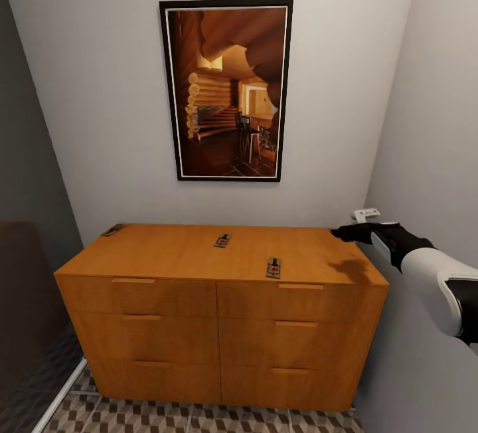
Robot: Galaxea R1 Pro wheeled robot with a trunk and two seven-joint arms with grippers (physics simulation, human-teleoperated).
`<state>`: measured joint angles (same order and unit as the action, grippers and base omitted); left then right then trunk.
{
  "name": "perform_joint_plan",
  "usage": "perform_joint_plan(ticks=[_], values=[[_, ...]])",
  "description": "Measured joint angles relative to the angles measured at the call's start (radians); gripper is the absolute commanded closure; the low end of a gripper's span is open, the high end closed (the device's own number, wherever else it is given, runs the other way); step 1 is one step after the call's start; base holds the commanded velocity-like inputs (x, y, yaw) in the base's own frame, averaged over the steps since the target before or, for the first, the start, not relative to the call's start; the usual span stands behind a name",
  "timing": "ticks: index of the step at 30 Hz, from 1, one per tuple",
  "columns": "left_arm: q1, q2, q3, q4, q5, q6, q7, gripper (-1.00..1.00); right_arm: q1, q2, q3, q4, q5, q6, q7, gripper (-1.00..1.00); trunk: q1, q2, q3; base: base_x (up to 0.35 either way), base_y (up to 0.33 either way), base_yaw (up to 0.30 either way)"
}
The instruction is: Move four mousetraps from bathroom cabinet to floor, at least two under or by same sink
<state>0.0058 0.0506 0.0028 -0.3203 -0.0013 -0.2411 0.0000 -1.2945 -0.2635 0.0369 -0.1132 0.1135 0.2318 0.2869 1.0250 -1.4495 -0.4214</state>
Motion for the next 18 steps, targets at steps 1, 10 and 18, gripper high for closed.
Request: perform_joint_plan(ticks=[1, 10, 18], values=[[0.0, 0.0, 0.0, 0.0, 0.0, 0.0, 0.0, -1.0, 0.0, -0.002, 0.0, 0.003, 0.0, 0.0, 0.0, -1.0, 0.0, 0.0, 0.0, 0.0, 0.0, 0.0], [0.0, 0.0, 0.0, 0.0, 0.0, 0.0, 0.0, -1.0, 0.0, -0.009, 0.0, 0.022, 0.0, -0.001, 0.0, -1.0, 0.0, 0.0, 0.0, 0.019, 0.0, 0.0], [0.0, 0.0, 0.0, 0.0, 0.0, 0.0, 0.0, -1.0, 0.0, -0.011, 0.0, 0.03, 0.0, -0.001, 0.0, -1.0, 0.0, 0.0, 0.0, 0.11, 0.0, 0.0]])
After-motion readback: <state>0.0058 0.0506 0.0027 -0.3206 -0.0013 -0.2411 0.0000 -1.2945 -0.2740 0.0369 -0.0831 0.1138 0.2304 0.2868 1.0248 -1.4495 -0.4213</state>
